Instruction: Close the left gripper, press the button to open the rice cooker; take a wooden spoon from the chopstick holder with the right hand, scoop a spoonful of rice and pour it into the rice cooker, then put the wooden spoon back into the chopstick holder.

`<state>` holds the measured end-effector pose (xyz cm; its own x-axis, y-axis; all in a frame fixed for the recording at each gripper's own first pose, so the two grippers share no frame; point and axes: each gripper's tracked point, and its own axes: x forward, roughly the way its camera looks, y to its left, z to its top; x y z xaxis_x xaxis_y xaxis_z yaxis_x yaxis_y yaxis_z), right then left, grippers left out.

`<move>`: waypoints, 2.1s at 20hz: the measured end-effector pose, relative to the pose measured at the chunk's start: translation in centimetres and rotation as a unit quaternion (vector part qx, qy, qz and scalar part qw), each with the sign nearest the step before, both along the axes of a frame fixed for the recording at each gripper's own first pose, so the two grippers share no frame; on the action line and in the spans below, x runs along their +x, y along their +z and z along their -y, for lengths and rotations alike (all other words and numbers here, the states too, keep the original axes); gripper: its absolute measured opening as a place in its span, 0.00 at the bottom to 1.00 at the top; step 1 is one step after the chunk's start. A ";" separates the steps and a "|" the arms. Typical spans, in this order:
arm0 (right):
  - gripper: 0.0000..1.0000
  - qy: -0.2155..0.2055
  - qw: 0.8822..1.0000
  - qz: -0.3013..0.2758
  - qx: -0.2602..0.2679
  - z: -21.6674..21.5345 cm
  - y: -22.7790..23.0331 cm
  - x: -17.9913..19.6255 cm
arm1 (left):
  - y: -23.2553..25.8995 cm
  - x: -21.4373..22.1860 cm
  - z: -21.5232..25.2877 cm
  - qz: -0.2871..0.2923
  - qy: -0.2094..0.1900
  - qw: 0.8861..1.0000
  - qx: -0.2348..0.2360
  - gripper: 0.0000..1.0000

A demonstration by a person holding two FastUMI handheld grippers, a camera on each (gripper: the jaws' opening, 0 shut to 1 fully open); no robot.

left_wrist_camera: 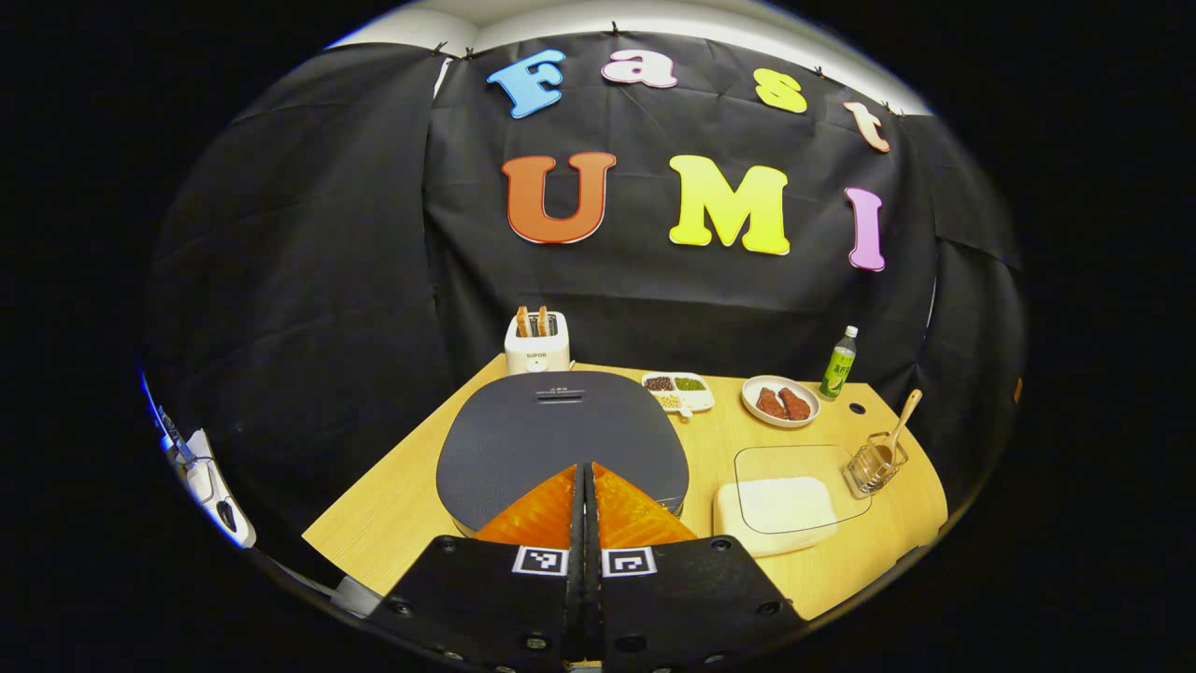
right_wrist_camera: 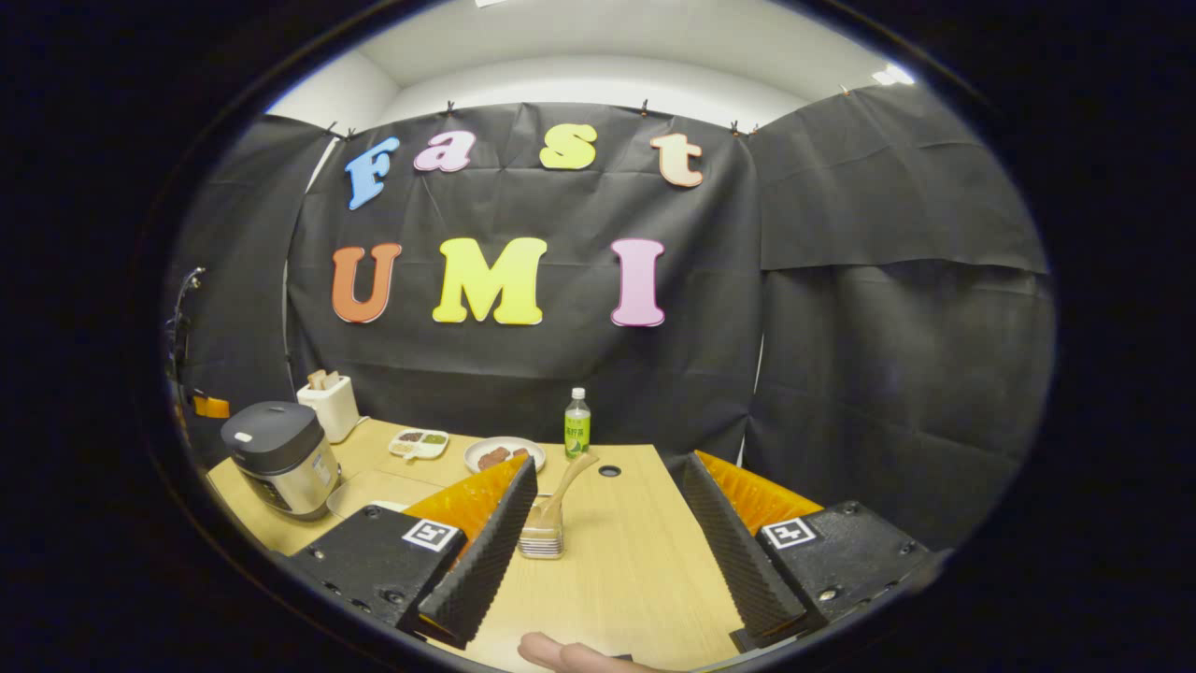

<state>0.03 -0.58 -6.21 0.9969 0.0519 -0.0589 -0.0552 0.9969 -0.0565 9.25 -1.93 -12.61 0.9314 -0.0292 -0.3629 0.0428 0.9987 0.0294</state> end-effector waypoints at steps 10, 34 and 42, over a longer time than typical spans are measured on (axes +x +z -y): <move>1.00 0.007 1.000 -0.022 0.007 0.5 -2.2 0.6 | -4.2 1.8 -0.8 -0.055 0.008 0.998 -0.026 0.00; 0.94 0.014 0.999 -0.039 0.017 0.5 -6.3 4.2 | 4.1 -7.5 0.7 0.142 0.041 0.989 0.006 0.96; 1.00 0.019 0.996 -0.067 0.062 -2.0 -9.7 11.3 | 3.9 -13.2 2.2 0.180 0.005 0.984 0.012 0.96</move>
<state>11.35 1.40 -15.89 0.9779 0.1042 -0.1814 -0.0915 0.9928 0.0770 -3.96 -4.10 -8.71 0.9999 -0.0140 -0.0096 0.0146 0.9978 0.0648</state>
